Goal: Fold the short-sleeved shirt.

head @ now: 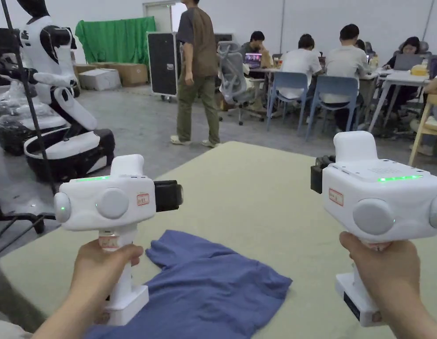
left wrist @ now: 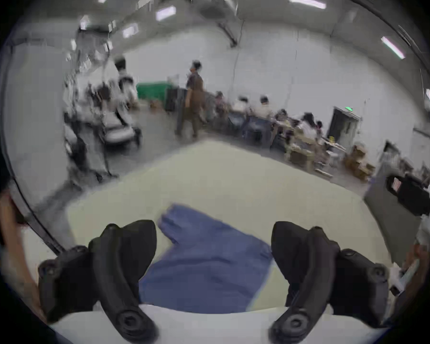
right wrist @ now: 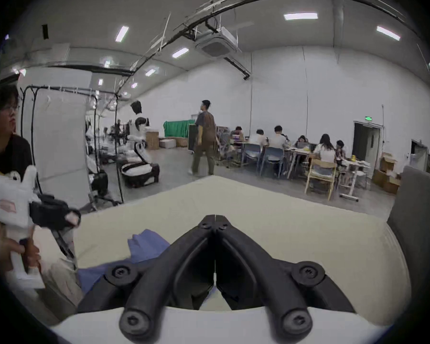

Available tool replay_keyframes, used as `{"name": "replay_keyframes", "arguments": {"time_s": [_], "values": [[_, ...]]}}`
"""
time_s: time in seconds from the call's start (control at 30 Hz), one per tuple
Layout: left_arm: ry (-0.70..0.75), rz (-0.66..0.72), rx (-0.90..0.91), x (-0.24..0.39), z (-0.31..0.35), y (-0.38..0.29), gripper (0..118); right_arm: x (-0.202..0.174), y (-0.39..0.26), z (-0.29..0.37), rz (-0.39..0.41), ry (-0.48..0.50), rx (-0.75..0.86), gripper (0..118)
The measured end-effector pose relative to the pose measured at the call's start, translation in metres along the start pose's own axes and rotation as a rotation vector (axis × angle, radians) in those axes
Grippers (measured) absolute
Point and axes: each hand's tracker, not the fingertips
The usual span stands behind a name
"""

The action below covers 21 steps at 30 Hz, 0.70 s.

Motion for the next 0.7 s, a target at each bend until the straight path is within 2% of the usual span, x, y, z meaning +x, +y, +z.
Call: {"name": "replay_keyframes", "arguments": {"time_s": [0.23,0.37,0.43,0.5,0.53,0.57,0.6,0.63,0.67,0.7], "values": [[-0.045,-0.178,-0.310,0.066,-0.153,-0.122,103,0.063,-0.075,-0.035,0.057,-0.088,-0.204,3],[-0.076,-0.247,-0.404,0.106,-0.225,-0.175,103,0.101,-0.120,-0.063,0.010,-0.102,-0.310,3],[-0.061,-0.329,-0.448,0.119,-0.250,-0.205,103,0.116,-0.141,-0.075,-0.023,-0.102,-0.361,3],[0.001,-0.455,-0.558,0.124,-0.272,-0.234,90,0.128,-0.161,-0.087,-0.026,-0.102,-0.393,3],[-0.038,-0.473,-0.547,0.120,-0.272,-0.242,90,0.132,-0.169,-0.089,-0.027,-0.099,-0.404,3],[-0.050,-0.417,-0.431,0.114,-0.261,-0.232,76,0.136,-0.178,-0.091,-0.031,-0.087,-0.423,3],[-0.088,-0.372,-0.463,0.109,-0.261,-0.219,58,0.137,-0.184,-0.092,-0.032,-0.082,-0.432,3],[-0.121,-0.335,-0.501,0.100,-0.264,-0.208,33,0.139,-0.190,-0.094,-0.034,-0.081,-0.437,3],[-0.133,-0.281,-0.487,0.088,-0.260,-0.198,0,0.142,-0.197,-0.094,-0.047,-0.072,-0.450,3],[-0.085,-0.225,-0.472,0.077,-0.263,-0.192,0,0.144,-0.203,-0.092,-0.064,-0.059,-0.455,3]]}}
